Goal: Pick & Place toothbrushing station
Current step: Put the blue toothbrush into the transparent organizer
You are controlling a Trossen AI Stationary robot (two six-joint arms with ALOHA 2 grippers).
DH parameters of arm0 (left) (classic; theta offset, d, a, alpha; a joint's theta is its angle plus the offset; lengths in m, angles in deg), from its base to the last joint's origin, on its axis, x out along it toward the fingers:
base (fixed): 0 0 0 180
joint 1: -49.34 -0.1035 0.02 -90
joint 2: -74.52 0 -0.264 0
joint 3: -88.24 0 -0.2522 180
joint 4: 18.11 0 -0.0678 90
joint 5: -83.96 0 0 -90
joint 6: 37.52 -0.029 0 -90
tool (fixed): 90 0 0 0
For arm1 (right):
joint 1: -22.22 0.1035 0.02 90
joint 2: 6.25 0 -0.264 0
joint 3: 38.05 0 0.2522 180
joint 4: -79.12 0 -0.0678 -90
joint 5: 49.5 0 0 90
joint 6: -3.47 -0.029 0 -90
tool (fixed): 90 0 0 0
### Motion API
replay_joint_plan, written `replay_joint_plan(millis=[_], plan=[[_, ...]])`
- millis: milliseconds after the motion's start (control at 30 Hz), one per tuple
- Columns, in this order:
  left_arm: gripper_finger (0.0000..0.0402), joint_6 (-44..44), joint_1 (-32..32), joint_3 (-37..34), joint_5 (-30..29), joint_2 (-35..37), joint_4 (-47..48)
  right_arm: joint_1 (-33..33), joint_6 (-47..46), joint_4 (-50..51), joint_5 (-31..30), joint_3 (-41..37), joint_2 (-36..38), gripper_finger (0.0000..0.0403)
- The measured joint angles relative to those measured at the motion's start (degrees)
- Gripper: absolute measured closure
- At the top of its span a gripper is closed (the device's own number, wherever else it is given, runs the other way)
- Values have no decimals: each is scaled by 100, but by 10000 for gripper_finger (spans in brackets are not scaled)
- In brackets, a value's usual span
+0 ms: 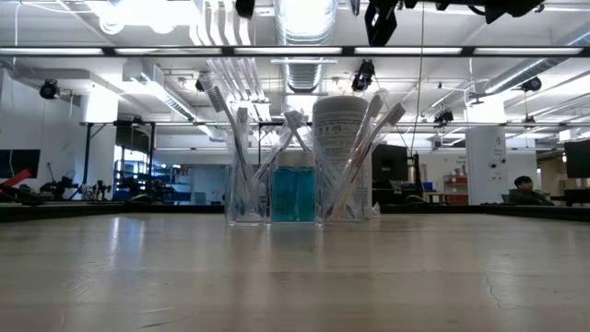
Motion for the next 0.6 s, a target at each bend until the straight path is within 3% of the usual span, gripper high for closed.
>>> replay_joint_plan(millis=[333,467,600], plan=[[299,1981,33,0,-23,730,-8,-9,542,117,4,-7,455,383],[289,3531,31,0,-57,1206,450,-11,808,408,2,-12,629,383],[291,5908,-85,2,-54,1806,1335,-11,1210,666,2,-39,815,383]])
